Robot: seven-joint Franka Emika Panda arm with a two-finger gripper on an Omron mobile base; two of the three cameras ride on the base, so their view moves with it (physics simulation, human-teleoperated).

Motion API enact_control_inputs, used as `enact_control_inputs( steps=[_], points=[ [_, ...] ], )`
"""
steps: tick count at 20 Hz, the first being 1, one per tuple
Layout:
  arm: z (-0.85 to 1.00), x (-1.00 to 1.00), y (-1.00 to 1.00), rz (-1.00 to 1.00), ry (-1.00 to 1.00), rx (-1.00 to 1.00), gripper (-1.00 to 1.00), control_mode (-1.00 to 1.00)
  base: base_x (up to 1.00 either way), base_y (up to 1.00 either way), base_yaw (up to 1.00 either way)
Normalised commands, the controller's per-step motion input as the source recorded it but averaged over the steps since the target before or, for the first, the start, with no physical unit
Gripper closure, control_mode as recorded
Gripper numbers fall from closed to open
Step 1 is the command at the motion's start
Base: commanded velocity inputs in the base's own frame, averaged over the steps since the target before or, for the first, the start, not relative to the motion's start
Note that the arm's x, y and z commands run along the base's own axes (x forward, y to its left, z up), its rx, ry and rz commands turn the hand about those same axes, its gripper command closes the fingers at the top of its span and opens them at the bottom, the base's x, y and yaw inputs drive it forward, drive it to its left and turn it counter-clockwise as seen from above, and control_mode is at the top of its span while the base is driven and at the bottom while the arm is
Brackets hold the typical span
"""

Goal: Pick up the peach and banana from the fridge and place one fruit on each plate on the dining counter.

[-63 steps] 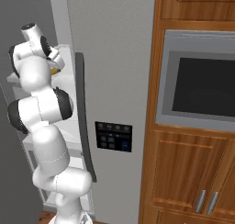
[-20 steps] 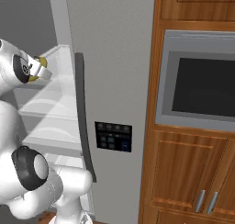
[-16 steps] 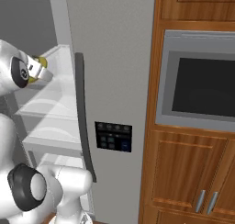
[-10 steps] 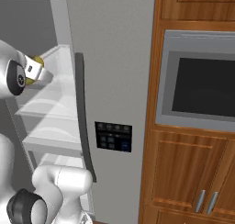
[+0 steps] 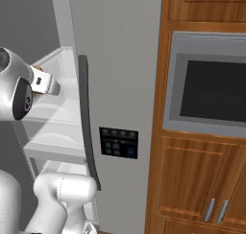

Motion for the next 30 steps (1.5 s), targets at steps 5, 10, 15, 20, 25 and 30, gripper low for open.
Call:
enact_control_inputs(
  steps=[5,10,15,20,25,30],
  points=[
    [0.0,-0.68,-0.37,0.17,0.0,0.0,1.0,-1.0,0.0,0.0,0.0],
    [0.0,-0.57,-0.54,0.16,0.0,0.01,1.0,-1.0,0.0,0.0,0.0],
    [0.04,-0.18,-0.24,0.12,0.0,0.0,1.0,-1.0,0.0,0.0,0.0],
    [0.01,-0.1,-0.04,0.07,0.02,0.0,1.0,-1.0,0.0,0.0,0.0],
    [-0.03,0.0,0.0,0.01,0.03,0.0,1.0,-1.0,0.0,0.0,0.0],
    [-0.03,-0.52,0.0,0.03,0.0,-0.01,1.0,-1.0,0.0,0.0,0.0]
  ],
)
